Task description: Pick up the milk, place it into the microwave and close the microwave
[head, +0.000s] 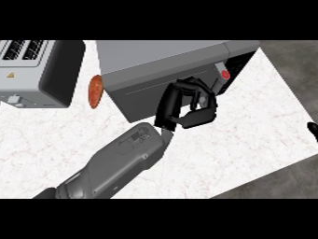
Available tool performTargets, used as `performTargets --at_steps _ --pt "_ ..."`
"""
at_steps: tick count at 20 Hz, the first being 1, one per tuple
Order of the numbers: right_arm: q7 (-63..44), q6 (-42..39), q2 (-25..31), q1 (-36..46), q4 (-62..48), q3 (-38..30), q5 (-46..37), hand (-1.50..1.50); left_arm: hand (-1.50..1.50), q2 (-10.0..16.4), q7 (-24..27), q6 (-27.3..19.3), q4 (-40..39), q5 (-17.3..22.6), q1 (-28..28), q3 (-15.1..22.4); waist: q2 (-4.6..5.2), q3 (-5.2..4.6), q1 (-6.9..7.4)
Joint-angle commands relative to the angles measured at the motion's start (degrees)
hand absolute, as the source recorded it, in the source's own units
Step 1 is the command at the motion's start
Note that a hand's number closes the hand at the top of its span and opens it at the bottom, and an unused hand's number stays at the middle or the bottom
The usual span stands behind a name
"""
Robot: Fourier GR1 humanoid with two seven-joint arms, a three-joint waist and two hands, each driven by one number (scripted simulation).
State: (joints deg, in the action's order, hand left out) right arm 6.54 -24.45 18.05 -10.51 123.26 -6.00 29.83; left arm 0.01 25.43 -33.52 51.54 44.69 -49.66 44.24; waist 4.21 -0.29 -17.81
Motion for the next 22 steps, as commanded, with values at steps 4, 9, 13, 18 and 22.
performTargets --at_steps 4,9,13,18,22 --pt "-1.7 -0.1 1.7 1.5 1.1 -0.9 2.7 -1.50 1.50 0.0 2.7 1.0 -4.6 3.2 -4.0 -2.0 0.56 0.09 -1.01" --pt "-2.6 0.1 2.3 2.3 1.4 -1.3 4.1 -1.50 1.50 0.0 4.1 1.0 -5.6 5.2 -4.5 -1.8 0.54 0.14 -0.94" --pt "-3.3 0.2 3.0 2.4 1.3 -2.2 5.7 -1.50 1.50 0.0 5.9 1.6 -6.2 6.4 -3.8 -1.6 0.93 0.12 -1.57" --pt "-3.8 0.5 3.4 3.3 1.6 -2.4 6.6 -1.50 1.50 0.0 7.5 0.9 -6.8 7.1 -4.8 -1.0 0.99 0.20 -1.83" --pt "-4.7 1.0 4.4 4.2 1.9 -3.3 7.8 -1.50 1.50 0.0 8.5 1.1 -7.3 8.0 -4.9 -0.6 1.02 0.14 -1.74"
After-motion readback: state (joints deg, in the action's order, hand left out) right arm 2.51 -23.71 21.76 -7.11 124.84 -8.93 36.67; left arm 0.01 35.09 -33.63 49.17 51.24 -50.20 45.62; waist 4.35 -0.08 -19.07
